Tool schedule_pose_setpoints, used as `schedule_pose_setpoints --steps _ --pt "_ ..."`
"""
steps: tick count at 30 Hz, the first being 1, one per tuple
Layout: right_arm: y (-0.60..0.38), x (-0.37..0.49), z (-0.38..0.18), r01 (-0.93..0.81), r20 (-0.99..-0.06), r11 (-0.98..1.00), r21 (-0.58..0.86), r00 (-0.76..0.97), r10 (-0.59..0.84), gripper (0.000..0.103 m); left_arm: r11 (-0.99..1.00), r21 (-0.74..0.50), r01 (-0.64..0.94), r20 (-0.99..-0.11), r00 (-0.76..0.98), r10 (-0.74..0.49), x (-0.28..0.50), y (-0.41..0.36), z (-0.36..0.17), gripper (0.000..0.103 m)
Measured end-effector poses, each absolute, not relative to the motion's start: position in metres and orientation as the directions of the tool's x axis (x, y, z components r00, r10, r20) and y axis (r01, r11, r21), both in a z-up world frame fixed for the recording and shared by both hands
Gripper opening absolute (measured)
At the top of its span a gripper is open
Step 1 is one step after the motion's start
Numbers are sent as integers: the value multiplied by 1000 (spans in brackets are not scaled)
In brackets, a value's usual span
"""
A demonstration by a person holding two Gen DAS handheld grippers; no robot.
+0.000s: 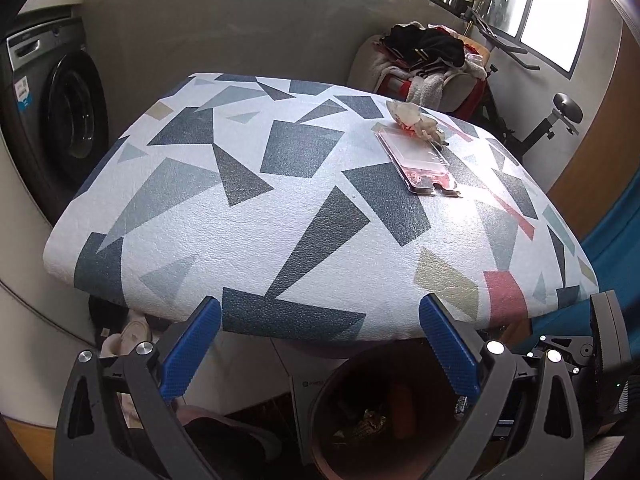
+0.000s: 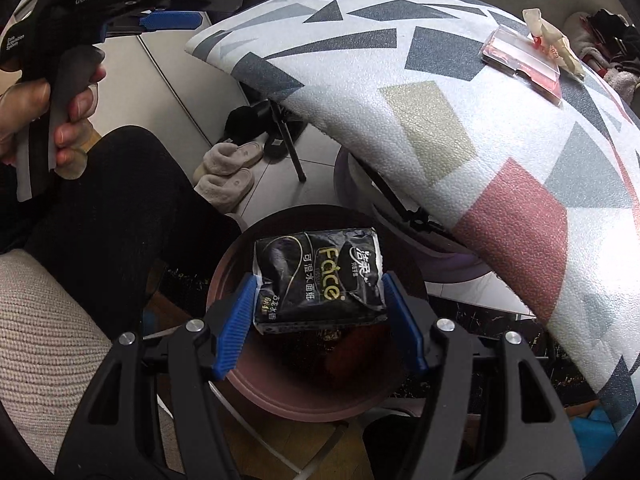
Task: Collect trash
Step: 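Lower the tissue pack into the brown bin and open the right tool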
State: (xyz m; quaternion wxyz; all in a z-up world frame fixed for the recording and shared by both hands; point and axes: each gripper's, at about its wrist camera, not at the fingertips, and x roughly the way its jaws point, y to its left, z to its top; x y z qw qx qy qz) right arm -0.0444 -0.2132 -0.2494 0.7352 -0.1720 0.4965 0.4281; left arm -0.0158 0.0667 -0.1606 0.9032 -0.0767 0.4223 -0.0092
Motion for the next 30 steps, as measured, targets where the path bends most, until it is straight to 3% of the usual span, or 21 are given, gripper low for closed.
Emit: schedule_pose_setpoints --steps 7,13,30 --pt "-211 -43 -253 -798 -884 579 167 138 446 67 988 -146 -50 -766 637 -81 -15 66 -163 97" --pt "-210 -39 -252 -789 -879 597 145 174 444 94 988 -146 -52 -767 636 -80 -15 67 -163 97" --pt "-248 0 -225 -686 -827 725 57 375 420 97 989 -140 -55 -777 625 -75 -11 65 -169 97"
